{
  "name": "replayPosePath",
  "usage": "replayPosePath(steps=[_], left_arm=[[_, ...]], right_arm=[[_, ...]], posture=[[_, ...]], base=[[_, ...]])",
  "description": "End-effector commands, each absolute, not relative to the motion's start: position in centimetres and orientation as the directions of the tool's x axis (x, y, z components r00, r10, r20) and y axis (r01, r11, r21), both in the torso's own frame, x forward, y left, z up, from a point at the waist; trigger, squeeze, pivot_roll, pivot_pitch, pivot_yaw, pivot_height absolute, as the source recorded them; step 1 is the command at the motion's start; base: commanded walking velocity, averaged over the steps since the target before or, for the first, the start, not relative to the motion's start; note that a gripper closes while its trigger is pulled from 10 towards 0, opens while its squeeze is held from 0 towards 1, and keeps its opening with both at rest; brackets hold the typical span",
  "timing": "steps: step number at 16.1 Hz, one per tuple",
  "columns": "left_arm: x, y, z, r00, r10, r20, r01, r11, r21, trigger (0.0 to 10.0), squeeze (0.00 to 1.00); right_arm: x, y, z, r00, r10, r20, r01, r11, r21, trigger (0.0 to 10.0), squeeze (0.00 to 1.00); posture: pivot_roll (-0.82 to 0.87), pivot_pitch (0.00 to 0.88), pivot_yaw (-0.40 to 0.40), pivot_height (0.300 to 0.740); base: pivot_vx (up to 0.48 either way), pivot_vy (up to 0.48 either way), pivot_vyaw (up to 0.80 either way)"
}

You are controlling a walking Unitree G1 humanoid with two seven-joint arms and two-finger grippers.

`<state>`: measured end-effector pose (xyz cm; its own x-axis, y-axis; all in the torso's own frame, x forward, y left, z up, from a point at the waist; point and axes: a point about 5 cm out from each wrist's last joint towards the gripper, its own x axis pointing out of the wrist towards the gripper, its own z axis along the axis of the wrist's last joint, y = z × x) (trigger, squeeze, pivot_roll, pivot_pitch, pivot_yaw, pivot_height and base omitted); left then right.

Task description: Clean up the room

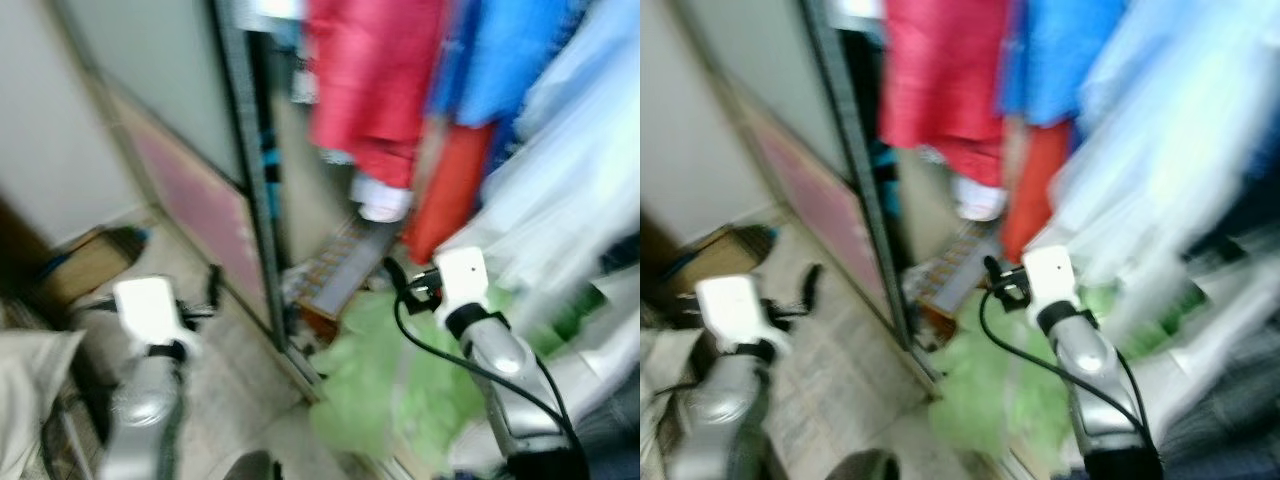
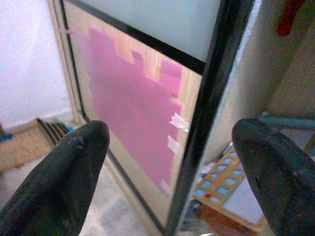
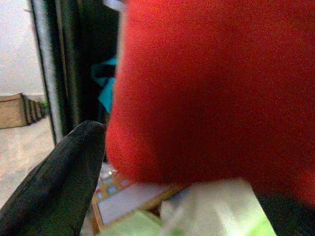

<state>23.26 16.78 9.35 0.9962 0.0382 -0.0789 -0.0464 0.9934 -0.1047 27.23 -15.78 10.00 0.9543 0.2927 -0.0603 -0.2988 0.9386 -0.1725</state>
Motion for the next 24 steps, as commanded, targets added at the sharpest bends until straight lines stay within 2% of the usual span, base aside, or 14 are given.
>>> replayPosePath(steps=[1, 6, 8, 10, 15, 16, 19, 20, 22, 24], left_arm=[[23.8, 17.3, 10.0, 0.998, 0.045, -0.035, -0.048, 0.997, -0.064, 10.0, 0.0], [23.5, 17.7, 10.1, 0.997, 0.061, -0.049, -0.064, 0.996, -0.056, 10.0, 0.0], [23.4, 18.0, 9.2, 0.992, 0.076, -0.102, -0.086, 0.991, -0.098, 10.0, 0.0], [23.5, 18.1, 9.4, 0.994, 0.078, -0.074, -0.082, 0.995, -0.064, 10.0, 0.0], [23.3, 18.3, 9.4, 0.992, 0.08, -0.097, -0.087, 0.994, -0.065, 10.0, 0.0], [23.4, 18.0, 9.5, 0.994, 0.064, -0.09, -0.07, 0.996, -0.064, 10.0, 0.0], [23.7, 17.8, 9.4, 0.994, 0.057, -0.09, -0.063, 0.996, -0.07, 10.0, 0.0], [23.7, 17.7, 9.4, 0.995, 0.054, -0.089, -0.06, 0.996, -0.067, 10.0, 0.0], [23.9, 17.7, 9.6, 0.995, 0.048, -0.084, -0.053, 0.996, -0.068, 10.0, 0.0], [23.9, 18.0, 9.6, 0.995, 0.055, -0.084, -0.06, 0.996, -0.068, 10.0, 0.0]], right_arm=[[27.7, -15.2, 10.3, 0.949, 0.311, -0.049, -0.315, 0.935, -0.162, 10.0, 0.0], [27.8, -15.5, 10.2, 0.948, 0.314, -0.059, -0.319, 0.934, -0.163, 10.0, 0.0], [28.5, -15.2, 10.5, 0.946, 0.319, -0.05, -0.323, 0.931, -0.168, 10.0, 0.0], [29.1, -15.3, 10.8, 0.948, 0.315, -0.04, -0.317, 0.933, -0.171, 10.0, 0.0], [28.3, -16.3, 10.4, 0.963, 0.26, -0.064, -0.267, 0.952, -0.152, 10.0, 0.0], [27.9, -16.7, 10.8, 0.964, 0.264, -0.041, -0.267, 0.945, -0.189, 10.0, 0.0], [27.2, -15.3, 13.2, 0.916, 0.396, 0.068, -0.349, 0.868, -0.353, 10.0, 0.0], [27.1, -15.2, 13.5, 0.911, 0.405, 0.078, -0.351, 0.861, -0.369, 10.0, 0.0], [25.4, -15.9, 12.2, 0.922, 0.386, -0.014, -0.368, 0.867, -0.335, 10.0, 0.0], [23.1, -18.6, 9.8, 0.963, 0.218, -0.159, -0.25, 0.943, -0.221, 10.0, 0.0]], posture=[[-0.02, 0.0, -0.024, 0.74], [-0.02, 0.0, -0.032, 0.74], [-0.02, 0.0, -0.036, 0.74], [-0.01, 0.0, -0.041, 0.74], [-0.01, 0.0, -0.044, 0.74], [-0.01, 0.0, -0.043, 0.74], [-0.03, 0.0, -0.032, 0.74], [-0.03, 0.0, -0.032, 0.74], [-0.03, 0.0, -0.035, 0.74], [-0.03, 0.0, -0.044, 0.74]], base=[[0.0, 0.0, 0.8], [0.0, 0.0, 0.8], [0.0, 0.0, 0.8], [0.0, 0.0, 0.8], [0.0, 0.0, 0.78], [0.0, 0.0, 0.0], [0.0, 0.0, 0.0], [0.0, 0.0, 0.0], [0.0, 0.0, 0.8], [0.0, 0.0, 0.0]])
